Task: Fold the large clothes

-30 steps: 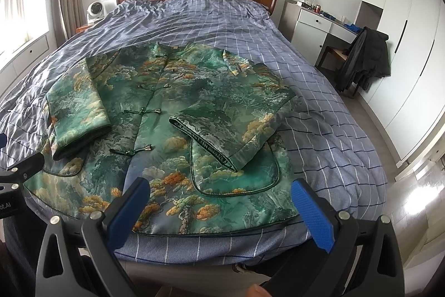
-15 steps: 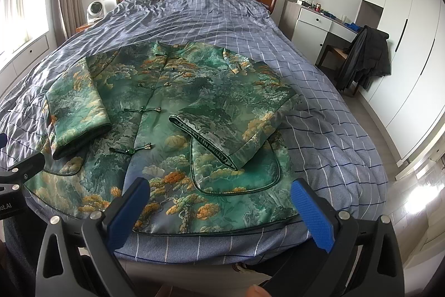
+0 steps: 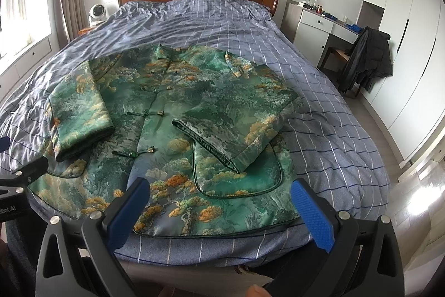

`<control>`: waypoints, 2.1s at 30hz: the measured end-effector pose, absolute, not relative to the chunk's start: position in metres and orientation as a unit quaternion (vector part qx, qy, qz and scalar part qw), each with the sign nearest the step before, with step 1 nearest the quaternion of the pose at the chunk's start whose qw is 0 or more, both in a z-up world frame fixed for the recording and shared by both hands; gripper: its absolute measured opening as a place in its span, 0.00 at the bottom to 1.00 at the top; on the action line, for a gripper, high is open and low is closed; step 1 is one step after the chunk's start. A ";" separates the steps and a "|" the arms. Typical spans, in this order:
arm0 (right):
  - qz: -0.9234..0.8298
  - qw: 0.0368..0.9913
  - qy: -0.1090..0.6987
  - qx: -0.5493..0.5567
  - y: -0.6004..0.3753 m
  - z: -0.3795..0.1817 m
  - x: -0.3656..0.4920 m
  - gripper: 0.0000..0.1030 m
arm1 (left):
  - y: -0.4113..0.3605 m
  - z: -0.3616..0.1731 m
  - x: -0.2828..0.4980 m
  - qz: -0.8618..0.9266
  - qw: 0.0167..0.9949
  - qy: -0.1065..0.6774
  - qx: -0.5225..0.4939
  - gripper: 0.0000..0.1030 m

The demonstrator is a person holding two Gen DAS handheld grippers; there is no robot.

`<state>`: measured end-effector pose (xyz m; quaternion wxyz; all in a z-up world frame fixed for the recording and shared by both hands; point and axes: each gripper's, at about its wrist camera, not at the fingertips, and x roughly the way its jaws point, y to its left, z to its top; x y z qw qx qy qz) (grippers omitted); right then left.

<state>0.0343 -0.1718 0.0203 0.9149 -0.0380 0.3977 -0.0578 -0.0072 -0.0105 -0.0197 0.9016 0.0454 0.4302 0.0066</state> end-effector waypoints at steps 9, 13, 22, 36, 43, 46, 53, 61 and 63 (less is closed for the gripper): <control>-0.041 0.932 0.358 -0.035 -0.180 0.037 0.034 1.00 | -0.004 -0.017 -0.012 0.003 0.909 0.415 0.040 1.00; -0.022 0.957 0.277 -0.084 -0.187 0.061 0.031 1.00 | 0.000 -0.007 -0.011 -0.004 0.918 0.396 0.026 1.00; 0.073 0.907 0.399 -0.111 -0.215 0.020 0.098 1.00 | -0.009 -0.002 -0.013 -0.001 0.923 0.382 0.058 1.00; 0.120 0.852 0.460 -0.219 -0.190 -0.092 0.177 0.99 | 0.005 -0.012 -0.007 0.015 0.907 0.419 0.030 1.00; 0.097 0.889 0.442 -0.069 -0.249 -0.045 0.178 0.10 | 0.001 -0.013 -0.002 0.017 0.907 0.419 0.039 1.00; 0.047 0.923 0.382 -0.022 -0.295 0.001 0.169 0.08 | -0.003 -0.010 -0.003 0.013 0.909 0.415 0.046 1.00; -0.102 0.944 0.307 0.058 -0.435 0.056 0.139 0.07 | -0.008 -0.005 0.000 0.008 0.912 0.407 0.048 1.00; -0.198 0.908 0.318 0.186 -0.557 0.012 0.117 0.07 | -0.014 -0.007 0.001 0.003 0.909 0.413 0.055 1.00; -0.208 0.901 0.322 0.205 -0.570 -0.006 0.113 0.07 | -0.014 -0.006 0.001 0.004 0.909 0.412 0.057 1.00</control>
